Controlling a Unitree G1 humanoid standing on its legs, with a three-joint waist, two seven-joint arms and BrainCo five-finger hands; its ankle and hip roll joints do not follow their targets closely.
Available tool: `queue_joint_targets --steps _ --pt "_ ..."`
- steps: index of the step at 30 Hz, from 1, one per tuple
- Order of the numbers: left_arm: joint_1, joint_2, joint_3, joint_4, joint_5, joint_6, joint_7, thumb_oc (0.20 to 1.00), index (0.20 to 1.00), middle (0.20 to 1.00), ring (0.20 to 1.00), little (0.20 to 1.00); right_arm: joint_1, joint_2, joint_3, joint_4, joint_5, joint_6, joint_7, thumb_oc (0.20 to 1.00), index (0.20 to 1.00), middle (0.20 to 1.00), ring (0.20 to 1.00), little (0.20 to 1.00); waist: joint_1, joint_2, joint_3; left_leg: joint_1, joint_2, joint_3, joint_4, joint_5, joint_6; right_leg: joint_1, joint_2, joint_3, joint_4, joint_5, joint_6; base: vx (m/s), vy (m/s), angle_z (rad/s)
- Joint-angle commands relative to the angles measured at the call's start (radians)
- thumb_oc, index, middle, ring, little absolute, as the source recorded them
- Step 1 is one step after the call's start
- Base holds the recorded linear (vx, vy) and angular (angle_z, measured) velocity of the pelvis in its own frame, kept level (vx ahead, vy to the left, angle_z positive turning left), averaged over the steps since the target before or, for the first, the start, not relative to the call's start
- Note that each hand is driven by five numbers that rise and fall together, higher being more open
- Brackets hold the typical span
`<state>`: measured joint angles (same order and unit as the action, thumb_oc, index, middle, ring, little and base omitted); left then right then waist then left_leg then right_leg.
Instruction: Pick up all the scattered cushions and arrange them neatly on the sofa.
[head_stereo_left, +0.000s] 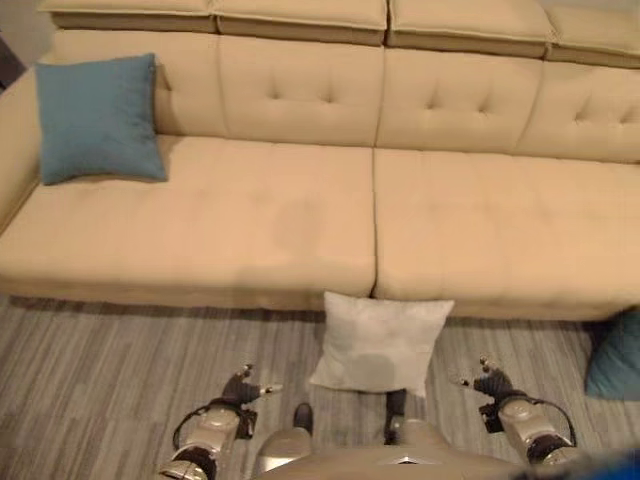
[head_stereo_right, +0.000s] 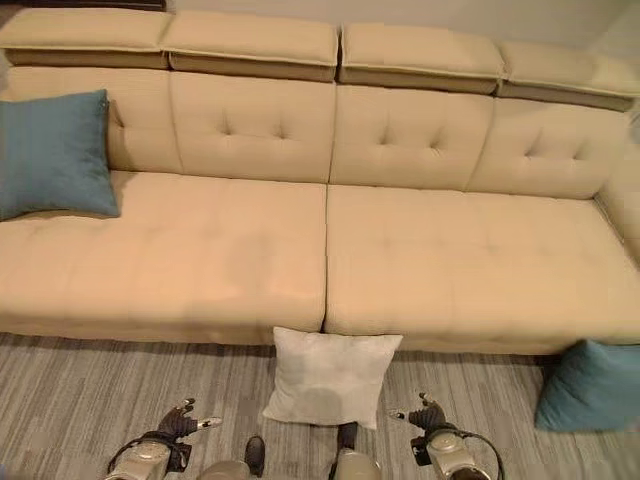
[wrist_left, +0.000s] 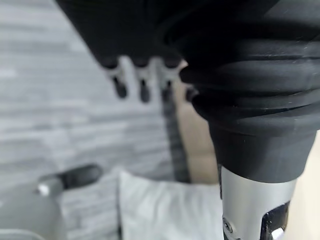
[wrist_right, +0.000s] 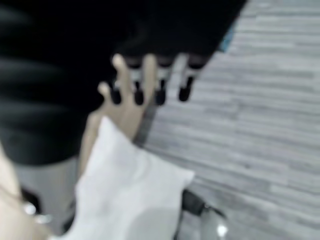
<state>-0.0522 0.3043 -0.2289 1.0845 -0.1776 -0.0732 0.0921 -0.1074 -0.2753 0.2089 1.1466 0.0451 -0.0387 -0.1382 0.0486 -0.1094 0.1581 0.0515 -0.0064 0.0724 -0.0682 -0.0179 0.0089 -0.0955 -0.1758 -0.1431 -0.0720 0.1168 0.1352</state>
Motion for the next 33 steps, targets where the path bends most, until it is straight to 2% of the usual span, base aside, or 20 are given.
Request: queue_joint_targets --steps 1,6,10,17,20,23,27,29,33 --pt "-0.030 -0.007 0.018 0.017 -0.007 -0.021 0.011 1.000 1.000 1.000 1.000 1.000 -0.038 -0.028 0.019 -0.008 -0.006 -0.020 -0.007 1.000 1.000 1.000 1.000 1.000 0.040 0.029 0.001 -0.044 -0.027 -0.118 0.071 -0.039 -0.028 0.052 -0.001 -0.054 0.099 -0.050 0.047 0.01 -0.026 0.08" --pt "-0.016 -0.012 0.030 0.031 -0.003 -0.015 0.006 1.000 1.000 1.000 1.000 1.000 -0.032 -0.031 0.021 -0.016 -0.004 -0.021 -0.006 1.000 1.000 1.000 1.000 1.000 0.044 0.028 -0.012 -0.026 -0.005 -0.115 0.062 -0.030 -0.047 0.089 0.012 -0.076 0.062 -0.069 0.039 0.06 -0.090 -0.01" --pt "-0.007 -0.024 0.027 0.026 -0.002 -0.013 0.004 1.000 1.000 1.000 1.000 1.000 -0.017 -0.037 0.015 -0.022 0.001 -0.022 -0.007 1.000 1.000 1.000 1.000 1.000 0.031 0.036 -0.011 -0.012 0.011 -0.132 0.048 -0.021 -0.065 0.110 0.025 -0.106 0.041 -0.082 0.029 0.06 -0.104 0.14" --pt "-0.023 -0.039 0.001 0.002 -0.004 -0.012 0.006 1.000 1.000 1.000 1.000 1.000 -0.016 -0.045 0.017 -0.029 0.008 -0.026 -0.013 1.000 1.000 1.000 1.000 1.000 0.020 0.048 0.006 -0.024 0.025 -0.142 0.038 -0.006 -0.075 0.107 0.039 -0.126 0.025 -0.086 0.024 0.01 -0.062 0.10" --pt "-0.023 -0.049 -0.021 -0.024 0.000 -0.013 0.000 1.000 1.000 1.000 1.000 1.000 -0.014 -0.056 0.015 -0.037 0.005 -0.027 -0.017 1.000 1.000 1.000 1.000 1.000 0.013 0.049 0.007 -0.019 0.018 -0.137 0.044 -0.014 -0.072 0.126 0.034 -0.131 0.005 -0.076 0.031 0.00 0.051 0.00" --pt "-0.024 -0.044 -0.023 -0.037 -0.005 -0.014 0.003 1.000 1.000 1.000 1.000 1.000 -0.021 -0.054 0.000 -0.058 0.011 -0.022 -0.018 1.000 1.000 1.000 1.000 1.000 0.000 0.042 0.013 -0.020 -0.005 -0.104 0.032 -0.019 -0.050 0.070 0.008 -0.096 0.016 -0.014 0.065 -0.08 0.149 -0.09" --pt "-0.044 -0.024 -0.016 -0.027 -0.003 -0.016 0.012 1.000 1.000 1.000 1.000 1.000 -0.045 -0.048 0.011 -0.048 0.001 -0.019 -0.017 1.000 1.000 1.000 1.000 1.000 0.008 0.041 0.033 -0.062 -0.007 -0.071 0.069 -0.020 -0.040 0.020 -0.007 -0.069 0.087 -0.021 0.074 -0.14 0.069 -0.45" --pt "-0.046 -0.017 -0.003 -0.016 -0.015 -0.022 0.014 1.000 1.000 1.000 1.000 1.000 -0.043 -0.045 0.010 -0.039 0.003 -0.022 -0.015 1.000 1.000 1.000 1.000 1.000 0.024 0.042 0.021 -0.071 -0.008 -0.053 0.065 -0.019 -0.039 0.041 -0.011 -0.088 0.097 -0.043 0.063 -0.07 0.032 -0.65" --pt "-0.037 -0.021 -0.001 -0.011 -0.010 -0.018 0.008 1.000 1.000 1.000 1.000 1.000 -0.039 -0.053 0.005 -0.030 0.002 -0.019 -0.012 1.000 1.000 1.000 1.000 1.000 0.032 0.038 0.010 -0.068 -0.005 -0.044 0.062 -0.013 -0.052 0.065 -0.014 -0.132 0.051 -0.043 0.057 0.01 -0.022 -0.20"
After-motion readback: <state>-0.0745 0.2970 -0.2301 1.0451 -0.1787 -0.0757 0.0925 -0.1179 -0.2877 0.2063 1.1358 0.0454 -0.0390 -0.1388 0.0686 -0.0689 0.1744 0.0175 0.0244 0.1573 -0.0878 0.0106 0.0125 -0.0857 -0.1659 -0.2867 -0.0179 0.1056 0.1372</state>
